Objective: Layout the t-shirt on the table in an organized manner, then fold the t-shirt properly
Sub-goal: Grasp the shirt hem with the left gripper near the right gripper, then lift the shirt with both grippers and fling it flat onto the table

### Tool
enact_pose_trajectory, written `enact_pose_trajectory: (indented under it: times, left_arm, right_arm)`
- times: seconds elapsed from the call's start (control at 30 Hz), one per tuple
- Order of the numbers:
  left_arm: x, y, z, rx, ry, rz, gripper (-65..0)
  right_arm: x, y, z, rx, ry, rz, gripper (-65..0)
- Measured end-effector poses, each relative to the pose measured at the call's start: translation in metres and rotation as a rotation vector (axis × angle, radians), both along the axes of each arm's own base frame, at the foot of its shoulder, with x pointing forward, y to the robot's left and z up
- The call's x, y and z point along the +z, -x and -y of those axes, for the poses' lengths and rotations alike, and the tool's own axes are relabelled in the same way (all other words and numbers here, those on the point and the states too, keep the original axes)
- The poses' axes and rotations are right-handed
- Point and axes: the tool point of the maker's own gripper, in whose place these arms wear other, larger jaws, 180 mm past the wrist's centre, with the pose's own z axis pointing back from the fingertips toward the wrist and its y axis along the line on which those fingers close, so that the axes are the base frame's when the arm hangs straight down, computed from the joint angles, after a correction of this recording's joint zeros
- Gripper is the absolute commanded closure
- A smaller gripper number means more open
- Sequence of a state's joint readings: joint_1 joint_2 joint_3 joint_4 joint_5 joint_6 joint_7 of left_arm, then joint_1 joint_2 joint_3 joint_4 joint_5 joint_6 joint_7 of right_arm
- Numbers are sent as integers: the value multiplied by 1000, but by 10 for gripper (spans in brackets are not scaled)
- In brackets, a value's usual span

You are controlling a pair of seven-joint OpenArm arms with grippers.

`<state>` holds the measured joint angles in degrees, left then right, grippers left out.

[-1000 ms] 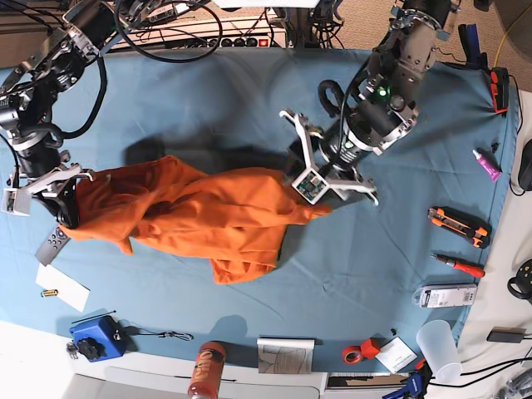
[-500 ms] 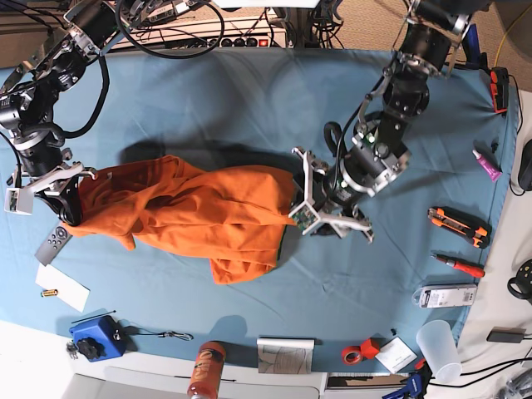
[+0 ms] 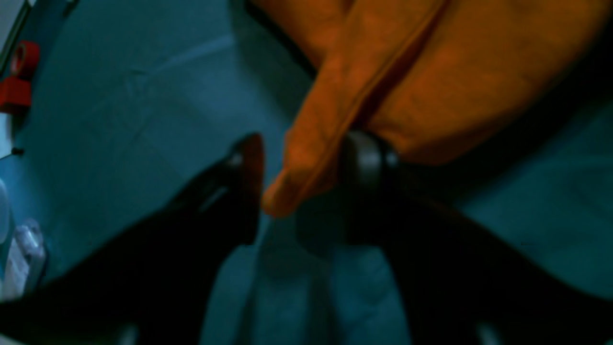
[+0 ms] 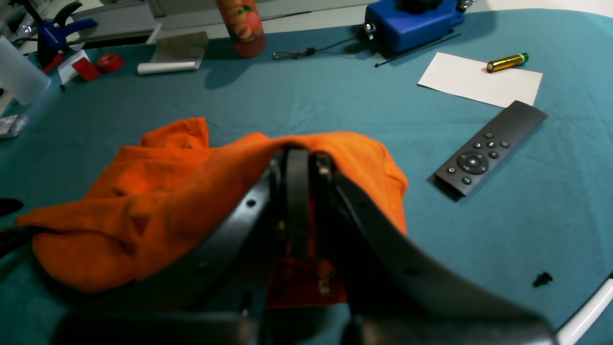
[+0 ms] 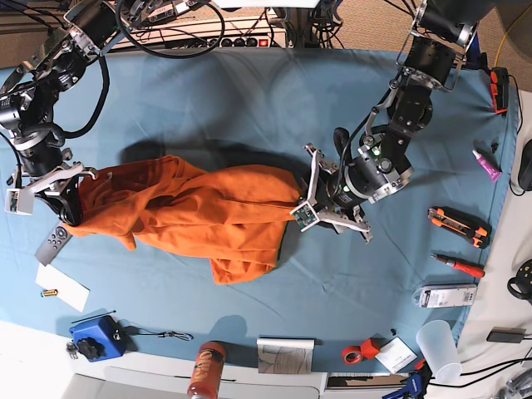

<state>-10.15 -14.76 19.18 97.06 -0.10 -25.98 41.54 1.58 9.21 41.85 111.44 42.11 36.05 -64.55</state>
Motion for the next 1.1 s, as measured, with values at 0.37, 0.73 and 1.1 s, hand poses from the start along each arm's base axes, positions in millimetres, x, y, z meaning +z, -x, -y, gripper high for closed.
enact_pose_trajectory:
  times: [0.37, 0.73, 1.1]
  left_arm:
    - [4, -7, -4, 43, 0, 5, 0]
    - [123, -105, -87, 243, -109, 346, 0]
    - [236, -187, -150, 440, -89, 486, 0]
  right_arm:
    - [7, -3, 1, -3, 2, 33, 0]
    - [32, -87, 6, 73, 79, 58, 0]
    - [145, -213, -28, 201, -63, 174, 0]
